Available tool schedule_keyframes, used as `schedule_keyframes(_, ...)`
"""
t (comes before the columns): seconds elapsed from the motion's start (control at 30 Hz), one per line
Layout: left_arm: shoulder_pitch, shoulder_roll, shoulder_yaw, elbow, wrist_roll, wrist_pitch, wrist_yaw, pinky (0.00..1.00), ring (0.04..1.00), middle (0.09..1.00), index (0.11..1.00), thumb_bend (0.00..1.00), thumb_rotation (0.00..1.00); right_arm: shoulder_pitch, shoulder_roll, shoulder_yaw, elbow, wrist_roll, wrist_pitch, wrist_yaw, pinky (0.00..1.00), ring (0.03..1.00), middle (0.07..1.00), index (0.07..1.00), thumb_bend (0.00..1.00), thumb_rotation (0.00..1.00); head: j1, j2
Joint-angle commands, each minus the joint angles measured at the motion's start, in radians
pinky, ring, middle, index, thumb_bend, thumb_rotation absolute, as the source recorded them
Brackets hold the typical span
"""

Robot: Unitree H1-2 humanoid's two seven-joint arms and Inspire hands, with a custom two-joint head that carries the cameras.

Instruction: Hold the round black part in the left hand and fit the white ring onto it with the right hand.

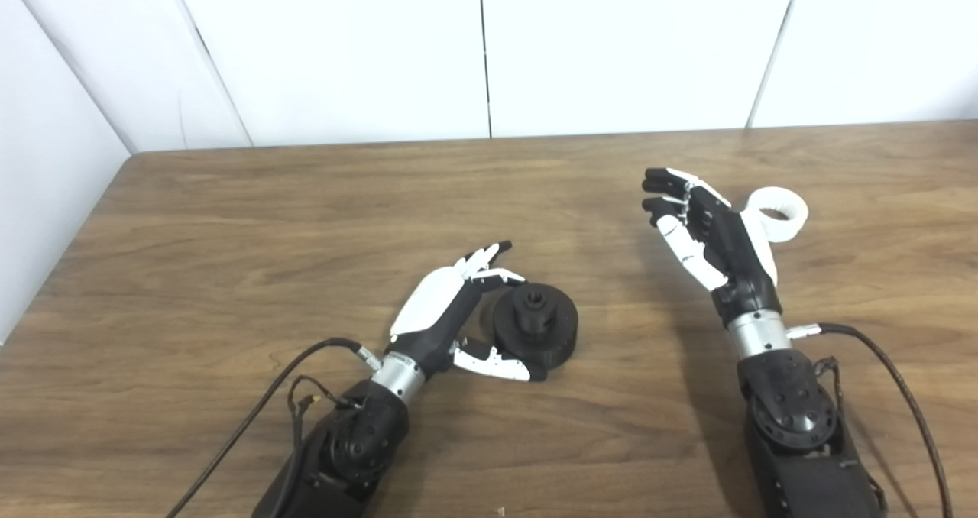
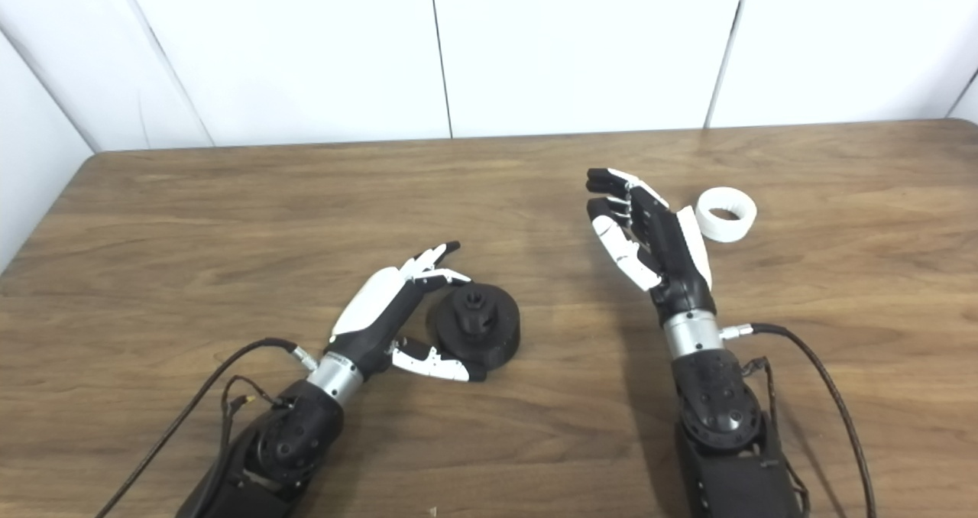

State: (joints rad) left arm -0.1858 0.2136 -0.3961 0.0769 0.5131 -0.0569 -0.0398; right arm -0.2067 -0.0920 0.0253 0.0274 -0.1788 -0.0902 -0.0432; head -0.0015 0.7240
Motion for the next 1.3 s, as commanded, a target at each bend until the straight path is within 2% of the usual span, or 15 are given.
schedule_keyframes(0.0,0.007,-0.014,-0.03,-0.015,-0.003,-0.027,-0.043,1.0,1.0,1.0,0.64,0.99,0.39,-0.029,0.005,0.0,-0.04,-0.002,-0.02,-0.005,0.66,0.725,0.765,0.762,0.39,0.64,-0.001,0.002)
schedule_keyframes(0.2,0.023,-0.021,-0.051,-0.031,-0.005,-0.035,-0.061,1.0,1.0,1.0,0.633,1.0,0.37,-0.025,0.01,0.001,-0.045,-0.01,-0.014,-0.01,0.66,0.726,0.771,0.767,0.37,0.63,-0.014,0.004)
schedule_keyframes(0.43,0.018,-0.028,-0.048,-0.028,-0.001,-0.033,-0.07,1.0,1.0,1.0,0.637,0.99,0.37,-0.012,0.011,0.001,-0.053,-0.007,-0.016,-0.009,0.66,0.729,0.772,0.764,0.38,0.61,-0.021,0.005)
schedule_keyframes(0.67,0.018,-0.009,-0.026,-0.028,-0.014,-0.055,-0.073,1.0,1.0,1.0,0.64,0.98,0.38,-0.006,0.031,0.01,-0.046,-0.015,-0.03,-0.018,0.65,0.728,0.76,0.748,0.42,0.6,-0.132,-0.007)
schedule_keyframes(0.7,0.019,-0.004,-0.022,-0.028,-0.017,-0.059,-0.075,1.0,1.0,1.0,0.641,0.98,0.38,-0.007,0.034,0.015,-0.044,-0.029,-0.029,-0.024,0.65,0.73,0.761,0.747,0.42,0.6,-0.174,-0.013)
schedule_keyframes(0.73,0.019,-0.001,-0.018,-0.027,-0.019,-0.062,-0.076,1.0,1.0,1.0,0.641,0.97,0.37,-0.007,0.035,0.018,-0.043,-0.039,-0.028,-0.028,0.64,0.724,0.761,0.751,0.42,0.62,-0.174,-0.013)
schedule_keyframes(0.77,0.02,0.004,-0.014,-0.025,-0.022,-0.066,-0.078,1.0,1.0,1.0,0.642,0.97,0.37,-0.008,0.039,0.021,-0.038,-0.046,-0.034,-0.033,0.63,0.721,0.76,0.751,0.42,0.62,-0.204,-0.018)
schedule_keyframes(0.87,0.02,0.012,-0.007,-0.017,-0.026,-0.081,-0.083,1.0,1.0,1.0,0.644,0.97,0.37,-0.013,0.044,0.027,-0.027,-0.054,-0.05,-0.04,0.62,0.715,0.757,0.75,0.41,0.6,-0.222,-0.023)
schedule_keyframes(0.97,0.018,0.013,-0.002,-0.004,-0.028,-0.105,-0.085,1.0,1.0,1.0,0.649,0.97,0.38,-0.021,0.024,0.029,-0.023,-0.093,-0.073,-0.051,0.62,0.709,0.76,0.745,0.39,0.58,-0.24,-0.028)
schedule_keyframes(1.0,0.018,0.011,0.0,-0.001,-0.03,-0.108,-0.088,1.0,1.0,1.0,0.649,0.97,0.38,-0.024,0.017,0.027,-0.027,-0.104,-0.075,-0.054,0.62,0.712,0.763,0.744,0.41,0.52,-0.246,-0.03)
schedule_keyframes(1.13,0.014,0.007,0.009,0.011,-0.028,-0.118,-0.095,1.0,1.0,1.0,0.648,0.97,0.37,-0.038,-0.021,0.01,-0.057,-0.154,-0.069,-0.071,0.63,0.728,0.77,0.75,0.41,0.43,-0.277,-0.035)
schedule_keyframes(1.27,0.009,0.002,0.015,0.02,-0.031,-0.125,-0.103,1.0,1.0,1.0,0.648,0.98,0.38,-0.052,-0.083,-0.014,-0.098,-0.253,-0.037,-0.097,0.63,0.733,0.772,0.754,0.44,0.48,-0.269,-0.038)
